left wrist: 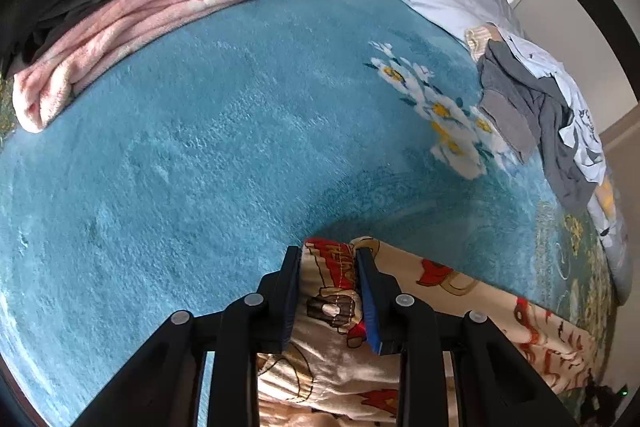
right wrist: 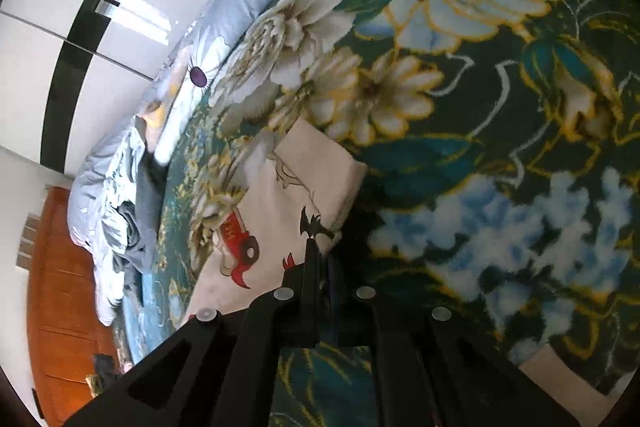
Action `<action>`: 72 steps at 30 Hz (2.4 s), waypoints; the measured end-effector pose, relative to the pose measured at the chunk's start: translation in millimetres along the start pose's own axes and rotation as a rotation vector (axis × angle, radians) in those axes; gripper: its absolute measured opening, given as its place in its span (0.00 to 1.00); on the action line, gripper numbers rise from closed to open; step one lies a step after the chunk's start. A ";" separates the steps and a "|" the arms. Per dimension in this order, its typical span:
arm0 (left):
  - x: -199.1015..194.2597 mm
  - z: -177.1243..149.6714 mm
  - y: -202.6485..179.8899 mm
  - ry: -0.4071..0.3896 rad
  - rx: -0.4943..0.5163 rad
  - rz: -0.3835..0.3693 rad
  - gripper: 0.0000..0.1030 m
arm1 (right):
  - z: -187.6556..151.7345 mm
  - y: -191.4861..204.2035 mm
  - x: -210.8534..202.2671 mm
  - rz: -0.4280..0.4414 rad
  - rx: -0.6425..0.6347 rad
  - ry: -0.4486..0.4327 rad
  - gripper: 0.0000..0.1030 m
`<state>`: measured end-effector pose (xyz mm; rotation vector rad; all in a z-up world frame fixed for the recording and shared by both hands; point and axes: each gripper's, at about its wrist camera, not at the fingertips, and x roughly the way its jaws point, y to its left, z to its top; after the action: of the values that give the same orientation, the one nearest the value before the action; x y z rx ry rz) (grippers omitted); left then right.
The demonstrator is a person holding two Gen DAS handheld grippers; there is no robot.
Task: Fold clothes
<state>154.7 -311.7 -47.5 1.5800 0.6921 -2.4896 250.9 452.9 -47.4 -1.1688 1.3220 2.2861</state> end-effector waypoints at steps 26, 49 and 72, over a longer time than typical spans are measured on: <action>-80.5 -120.8 122.9 -0.067 -0.373 -0.220 0.48 | -59.8 14.8 -58.8 -0.064 -0.101 -0.111 0.39; -64.9 -156.4 102.6 -0.155 -0.340 -0.305 0.17 | -105.4 -112.8 -170.4 -0.080 0.019 -0.052 0.40; -138.5 -171.7 110.9 -0.303 -0.417 -0.349 0.08 | -87.9 -102.6 -164.8 0.161 0.162 -0.090 0.05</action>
<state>396.1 -356.1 -21.2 0.9804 1.4174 -2.4975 460.5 465.6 -10.6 -0.9276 1.5849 2.2586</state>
